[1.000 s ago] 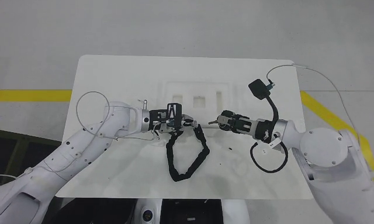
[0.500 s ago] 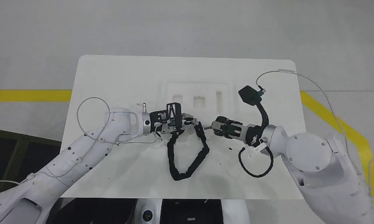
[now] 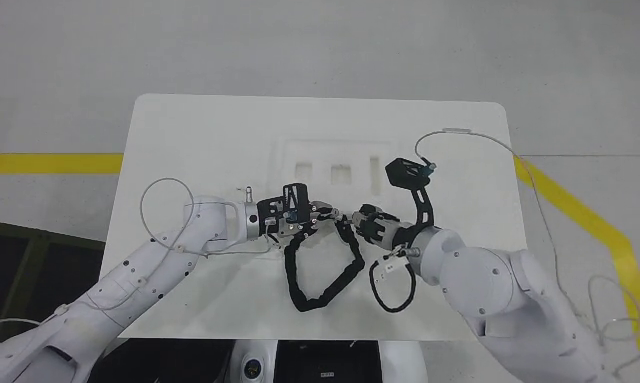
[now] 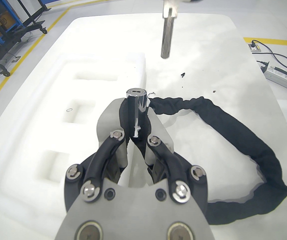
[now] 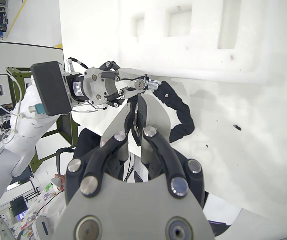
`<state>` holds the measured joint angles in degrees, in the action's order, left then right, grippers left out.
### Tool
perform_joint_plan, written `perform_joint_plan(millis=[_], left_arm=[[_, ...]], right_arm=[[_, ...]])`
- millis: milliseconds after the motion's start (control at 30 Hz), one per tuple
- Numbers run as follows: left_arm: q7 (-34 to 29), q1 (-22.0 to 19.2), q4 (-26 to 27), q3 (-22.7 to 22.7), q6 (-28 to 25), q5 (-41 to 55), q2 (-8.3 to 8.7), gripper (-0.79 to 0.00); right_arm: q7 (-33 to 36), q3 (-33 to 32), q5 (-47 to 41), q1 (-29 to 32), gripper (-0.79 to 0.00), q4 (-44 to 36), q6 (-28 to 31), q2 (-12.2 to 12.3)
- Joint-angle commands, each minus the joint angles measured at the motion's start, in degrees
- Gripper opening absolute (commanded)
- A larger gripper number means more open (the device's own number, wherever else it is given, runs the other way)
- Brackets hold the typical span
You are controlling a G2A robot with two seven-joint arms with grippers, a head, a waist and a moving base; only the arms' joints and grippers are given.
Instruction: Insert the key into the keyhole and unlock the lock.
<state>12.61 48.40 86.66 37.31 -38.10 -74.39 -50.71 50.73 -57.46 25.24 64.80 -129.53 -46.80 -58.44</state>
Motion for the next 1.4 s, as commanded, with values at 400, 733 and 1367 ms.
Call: perform_joint_plan(millis=[400, 733, 1367], left_arm=[[0.0, 0.0, 0.0, 0.0, 0.0, 0.0, 0.0, -0.785], [0.0, 0.0, 0.0, 0.0, 0.0, 0.0, 0.0, -0.785], [0.0, 0.0, 0.0, 0.0, 0.0, 0.0, 0.0, -0.785]], right_arm=[[-1.9, 2.2, -2.6, -3.5, -0.785, 4.9, -0.5, -1.3], [-3.1, 2.6, -3.3, -4.5, -0.785, 6.4, 0.2, -1.9], [-5.5, 3.9, -3.0, -4.6, -0.785, 8.7, 1.8, -2.6]])
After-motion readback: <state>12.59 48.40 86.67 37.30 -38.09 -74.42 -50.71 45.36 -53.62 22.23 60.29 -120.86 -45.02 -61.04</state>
